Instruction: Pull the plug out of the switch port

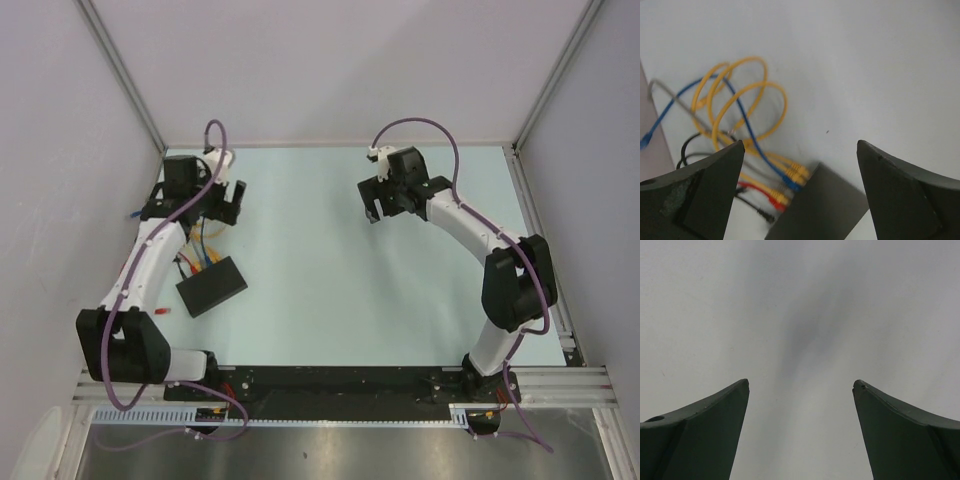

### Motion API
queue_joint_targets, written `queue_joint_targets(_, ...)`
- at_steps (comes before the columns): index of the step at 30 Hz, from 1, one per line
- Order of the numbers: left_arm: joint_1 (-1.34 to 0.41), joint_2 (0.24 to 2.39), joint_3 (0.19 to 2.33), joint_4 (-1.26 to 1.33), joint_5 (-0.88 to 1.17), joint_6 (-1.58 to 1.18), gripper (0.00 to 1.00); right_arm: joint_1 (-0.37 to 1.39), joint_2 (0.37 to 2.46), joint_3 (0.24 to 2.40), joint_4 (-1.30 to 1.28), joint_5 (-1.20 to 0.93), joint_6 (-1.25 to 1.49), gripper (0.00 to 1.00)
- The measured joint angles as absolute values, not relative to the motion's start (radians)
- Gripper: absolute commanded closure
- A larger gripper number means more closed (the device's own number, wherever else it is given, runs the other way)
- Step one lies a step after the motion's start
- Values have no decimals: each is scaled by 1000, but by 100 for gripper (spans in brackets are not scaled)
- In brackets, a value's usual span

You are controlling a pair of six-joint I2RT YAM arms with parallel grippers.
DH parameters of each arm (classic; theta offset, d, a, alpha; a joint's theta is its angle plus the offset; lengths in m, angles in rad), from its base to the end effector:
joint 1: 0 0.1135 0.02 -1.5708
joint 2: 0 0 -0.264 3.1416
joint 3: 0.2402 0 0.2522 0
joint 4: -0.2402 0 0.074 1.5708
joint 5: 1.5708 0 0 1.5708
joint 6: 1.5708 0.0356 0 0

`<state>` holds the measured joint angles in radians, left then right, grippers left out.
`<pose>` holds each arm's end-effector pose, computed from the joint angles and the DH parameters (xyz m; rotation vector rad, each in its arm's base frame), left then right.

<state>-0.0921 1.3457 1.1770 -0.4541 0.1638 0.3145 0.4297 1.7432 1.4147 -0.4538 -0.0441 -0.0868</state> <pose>0.2995 -0.0335 0.3252 0.5307 2.1191 -0.0538 0.3577 0.1657 0.2741 -0.6244 2.2789 0.2190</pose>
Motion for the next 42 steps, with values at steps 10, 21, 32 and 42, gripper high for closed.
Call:
queue_joint_targets(10,91,1353,1113,-728,62,373,0,456,1748,1415,-460,-100,-91,10)
queue_joint_targets(21,218,1401,963,-904,4,583,1,457,1748,1415,-474,-112,-110,10)
queue_joint_targets(32,350,1559,982,-969,110,577,0,464,1748,1390,-474,-139,-109,10)
queue_joint_targets(42,342,1622,980,-971,189,577,0,458,1740,1347,-474,-136,-110,10)
